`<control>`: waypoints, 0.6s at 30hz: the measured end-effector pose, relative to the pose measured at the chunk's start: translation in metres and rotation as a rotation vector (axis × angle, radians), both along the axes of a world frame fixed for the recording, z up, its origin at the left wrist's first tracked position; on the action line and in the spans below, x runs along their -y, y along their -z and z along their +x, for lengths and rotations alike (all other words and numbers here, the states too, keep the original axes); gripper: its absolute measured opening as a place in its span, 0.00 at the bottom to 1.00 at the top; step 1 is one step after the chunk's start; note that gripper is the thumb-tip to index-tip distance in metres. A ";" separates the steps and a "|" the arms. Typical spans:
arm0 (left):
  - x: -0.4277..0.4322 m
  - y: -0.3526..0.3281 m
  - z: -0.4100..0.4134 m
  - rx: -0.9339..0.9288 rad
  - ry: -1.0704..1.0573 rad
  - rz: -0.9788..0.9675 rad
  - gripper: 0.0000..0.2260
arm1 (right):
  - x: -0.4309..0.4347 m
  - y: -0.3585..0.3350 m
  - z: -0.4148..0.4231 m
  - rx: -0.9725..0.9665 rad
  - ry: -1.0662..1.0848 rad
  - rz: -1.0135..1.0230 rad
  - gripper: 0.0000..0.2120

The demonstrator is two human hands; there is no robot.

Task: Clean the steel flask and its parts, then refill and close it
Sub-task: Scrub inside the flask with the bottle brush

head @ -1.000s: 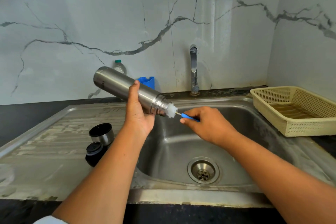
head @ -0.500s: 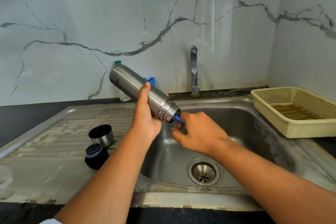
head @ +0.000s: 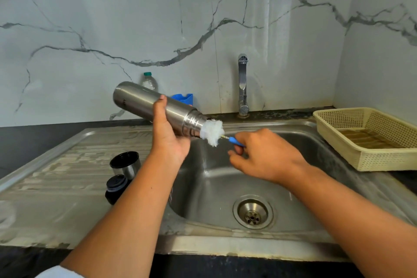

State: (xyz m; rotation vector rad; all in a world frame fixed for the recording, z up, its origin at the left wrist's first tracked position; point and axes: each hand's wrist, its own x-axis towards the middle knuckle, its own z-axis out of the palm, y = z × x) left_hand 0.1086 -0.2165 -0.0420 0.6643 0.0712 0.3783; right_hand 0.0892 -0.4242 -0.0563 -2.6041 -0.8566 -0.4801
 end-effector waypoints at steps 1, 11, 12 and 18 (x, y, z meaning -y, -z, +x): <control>0.002 0.002 -0.001 -0.004 -0.007 -0.004 0.30 | -0.004 0.000 -0.002 0.001 -0.005 -0.003 0.12; 0.031 0.010 -0.002 -0.071 0.086 0.196 0.24 | -0.009 0.006 0.003 -0.001 0.166 0.060 0.05; 0.033 0.011 -0.002 -0.106 0.083 0.237 0.29 | -0.009 0.006 0.003 0.019 0.203 0.074 0.06; 0.029 0.013 -0.004 -0.158 0.029 0.253 0.34 | -0.006 0.011 0.005 0.148 0.322 0.125 0.09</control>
